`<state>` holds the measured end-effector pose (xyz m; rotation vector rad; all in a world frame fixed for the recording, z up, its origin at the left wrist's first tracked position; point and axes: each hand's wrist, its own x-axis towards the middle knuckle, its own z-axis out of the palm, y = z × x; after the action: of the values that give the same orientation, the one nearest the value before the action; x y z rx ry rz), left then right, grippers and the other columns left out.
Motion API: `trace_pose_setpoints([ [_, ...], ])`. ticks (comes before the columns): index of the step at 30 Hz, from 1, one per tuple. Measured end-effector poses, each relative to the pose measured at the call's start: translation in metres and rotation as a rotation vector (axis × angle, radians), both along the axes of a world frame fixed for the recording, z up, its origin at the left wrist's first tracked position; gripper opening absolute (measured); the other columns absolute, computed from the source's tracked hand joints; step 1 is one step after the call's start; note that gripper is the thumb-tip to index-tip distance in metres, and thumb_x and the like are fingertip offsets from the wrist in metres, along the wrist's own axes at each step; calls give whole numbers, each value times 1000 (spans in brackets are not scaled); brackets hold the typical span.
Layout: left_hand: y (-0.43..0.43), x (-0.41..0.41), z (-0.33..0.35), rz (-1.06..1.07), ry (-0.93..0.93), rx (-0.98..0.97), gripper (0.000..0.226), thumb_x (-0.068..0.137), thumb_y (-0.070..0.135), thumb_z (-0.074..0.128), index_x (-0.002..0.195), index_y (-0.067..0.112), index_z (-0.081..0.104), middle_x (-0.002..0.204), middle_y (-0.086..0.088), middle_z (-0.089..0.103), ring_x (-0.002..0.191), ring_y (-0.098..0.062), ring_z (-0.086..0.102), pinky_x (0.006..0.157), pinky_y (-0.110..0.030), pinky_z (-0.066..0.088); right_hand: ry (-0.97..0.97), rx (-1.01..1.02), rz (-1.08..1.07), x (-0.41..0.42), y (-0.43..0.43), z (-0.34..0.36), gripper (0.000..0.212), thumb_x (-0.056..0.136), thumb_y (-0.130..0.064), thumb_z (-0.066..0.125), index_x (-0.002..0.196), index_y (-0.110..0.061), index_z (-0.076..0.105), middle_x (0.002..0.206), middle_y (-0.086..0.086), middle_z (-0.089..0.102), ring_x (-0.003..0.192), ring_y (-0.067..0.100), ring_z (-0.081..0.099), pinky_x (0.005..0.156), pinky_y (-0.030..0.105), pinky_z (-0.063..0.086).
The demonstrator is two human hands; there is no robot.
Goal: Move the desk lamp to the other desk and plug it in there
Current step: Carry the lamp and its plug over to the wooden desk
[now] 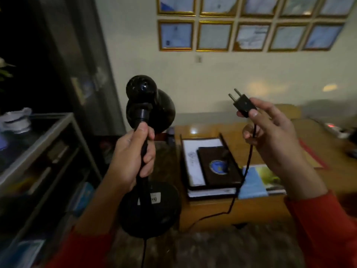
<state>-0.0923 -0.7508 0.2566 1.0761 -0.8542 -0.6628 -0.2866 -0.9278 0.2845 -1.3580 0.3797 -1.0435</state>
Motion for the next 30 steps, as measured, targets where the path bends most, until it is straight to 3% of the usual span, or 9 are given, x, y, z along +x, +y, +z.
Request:
trace_pose_setpoints([
  [5, -63, -31, 0, -181, -6, -6, 35, 80, 56, 49, 75, 22, 55, 41, 5, 41, 24, -7, 29, 32, -13, 27, 22, -33, -163, -59, -29, 13, 21, 90, -18, 56, 109, -25, 59, 92, -1, 73, 48, 11, 53, 47, 16, 41],
  [8, -100, -57, -6, -230, -14, 1, 33, 85, 52, 45, 73, 23, 55, 41, 5, 40, 23, -8, 28, 32, -13, 26, 31, -42, -258, -93, -48, 14, 20, 88, -19, 58, 105, -28, 62, 93, 0, 73, 49, 11, 55, 57, 25, 41],
  [14, -173, -112, -18, -340, -30, 32, 32, 87, 49, 42, 72, 24, 56, 40, 4, 41, 23, -8, 28, 32, -13, 27, 92, -37, -406, -166, -93, -1, 22, 89, -18, 58, 106, -31, 62, 101, 0, 70, 55, 11, 57, 51, 21, 45],
  [17, -221, -147, -25, -370, -36, 23, 33, 87, 49, 42, 74, 22, 55, 40, 6, 41, 23, -8, 29, 32, -13, 27, 127, -33, -473, -207, -127, -7, 26, 89, -19, 58, 113, -29, 61, 113, 10, 65, 58, 10, 59, 54, 22, 46],
  [23, -310, -222, -30, -409, -66, 21, 35, 86, 55, 43, 77, 24, 56, 42, 6, 43, 26, -9, 31, 33, -16, 29, 197, -75, -542, -285, -193, -12, 25, 91, -20, 57, 111, -34, 60, 93, -11, 73, 61, 8, 62, 66, 35, 46],
  [27, -355, -272, -30, -421, -63, 0, 36, 87, 55, 43, 75, 24, 56, 42, 5, 44, 26, -9, 31, 33, -15, 30, 193, -63, -606, -330, -230, -10, 29, 90, -19, 57, 118, -26, 58, 95, 0, 64, 57, 8, 61, 62, 33, 46],
  [30, -389, -307, -30, -443, -47, -2, 38, 85, 58, 46, 77, 22, 55, 42, 4, 44, 27, -8, 33, 32, -16, 31, 191, -38, -635, -362, -254, -10, 30, 90, -19, 57, 120, -24, 56, 100, -1, 65, 59, 10, 60, 53, 21, 50],
])
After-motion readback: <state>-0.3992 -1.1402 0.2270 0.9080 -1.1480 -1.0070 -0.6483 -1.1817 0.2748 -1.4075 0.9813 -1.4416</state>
